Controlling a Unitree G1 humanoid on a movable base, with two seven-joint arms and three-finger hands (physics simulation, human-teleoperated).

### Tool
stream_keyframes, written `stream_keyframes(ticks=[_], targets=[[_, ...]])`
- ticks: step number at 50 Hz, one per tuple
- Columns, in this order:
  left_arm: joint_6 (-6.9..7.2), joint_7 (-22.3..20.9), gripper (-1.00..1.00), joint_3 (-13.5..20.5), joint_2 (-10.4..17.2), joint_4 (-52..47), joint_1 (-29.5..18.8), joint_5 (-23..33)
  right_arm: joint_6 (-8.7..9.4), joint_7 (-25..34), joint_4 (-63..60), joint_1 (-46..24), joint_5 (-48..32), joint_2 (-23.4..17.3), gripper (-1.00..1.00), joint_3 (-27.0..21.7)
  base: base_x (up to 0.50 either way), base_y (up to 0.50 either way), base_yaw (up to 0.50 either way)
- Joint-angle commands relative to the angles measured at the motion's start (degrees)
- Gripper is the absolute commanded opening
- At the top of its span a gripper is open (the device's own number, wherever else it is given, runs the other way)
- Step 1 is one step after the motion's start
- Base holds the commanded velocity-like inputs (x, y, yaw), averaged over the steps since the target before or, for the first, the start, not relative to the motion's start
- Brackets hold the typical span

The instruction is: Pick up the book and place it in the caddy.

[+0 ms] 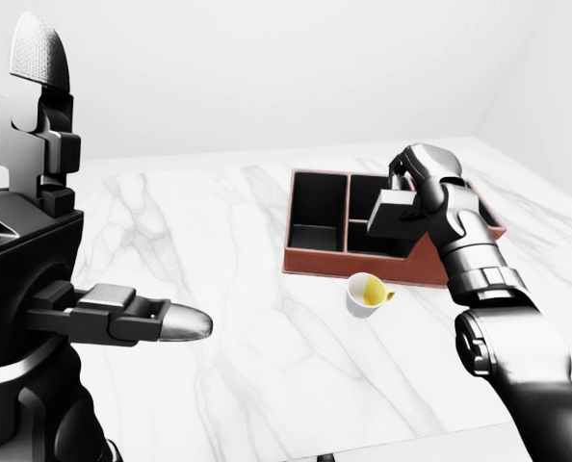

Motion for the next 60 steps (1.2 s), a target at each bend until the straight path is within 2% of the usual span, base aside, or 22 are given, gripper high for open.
stream_keyframes(ticks=[1, 11, 16, 23, 32, 37, 47, 60], targets=[[0.0, 0.08, 1.0, 0.2, -0.11, -1.01, -0.14, -0.07, 0.0, -1.72, 1.39, -1.86, -1.85, -0.03, -1.0, -0.24, 0.0, 0.0, 0.0], [0.0, 0.07, 1.0, -1.04, -0.31, 0.97, -0.09, 1.14, 0.0, -4.19, 6.25, -4.81, -1.32, 0.46, -1.0, 0.13, 0.0, 0.0, 0.0], [0.0, -0.01, 1.0, -0.82, -0.34, 0.55, -0.15, 1.14, -1.3, -6.66, 10.62, -6.69, -1.23, 0.52, -1.0, 0.66, 0.0, 0.0, 0.0], [0.0, -0.09, 1.0, -0.95, -0.49, 0.96, -0.05, 1.35, -1.68, -7.59, 12.43, -7.55, -0.94, 1.24, -1.0, 1.26, 0.0, 0.0, 0.0], [0.0, -0.23, 1.0, -0.82, -0.54, 1.17, 0.2, 1.43, -3.29, -9.79, 15.92, -8.38, -1.42, 1.45, -1.0, 1.94, 0.0, 0.0, 0.0], [0.0, -0.35, 1.0, -0.85, -0.6, 1.43, 0.51, 1.63, -3.58, -11.46, 17.86, -8.94, -1.81, 1.51, -1.0, 2.18, 0.0, 0.0, 0.0], [0.0, -0.36, 1.0, -0.31, -0.6, 0.74, 0.45, 1.35, -6.68, -15.52, 20.99, -10.12, -1.95, 1.96, -1.0, 2.4, 0.0, 0.0, 0.0], [0.0, -0.51, 1.0, -1.01, -0.82, 2.32, 0.81, 2.38, -6.85, -18.6, 23.45, -10.64, -3.05, 2.3, -1.0, 2.7, 0.0, 0.0, 0.0]])
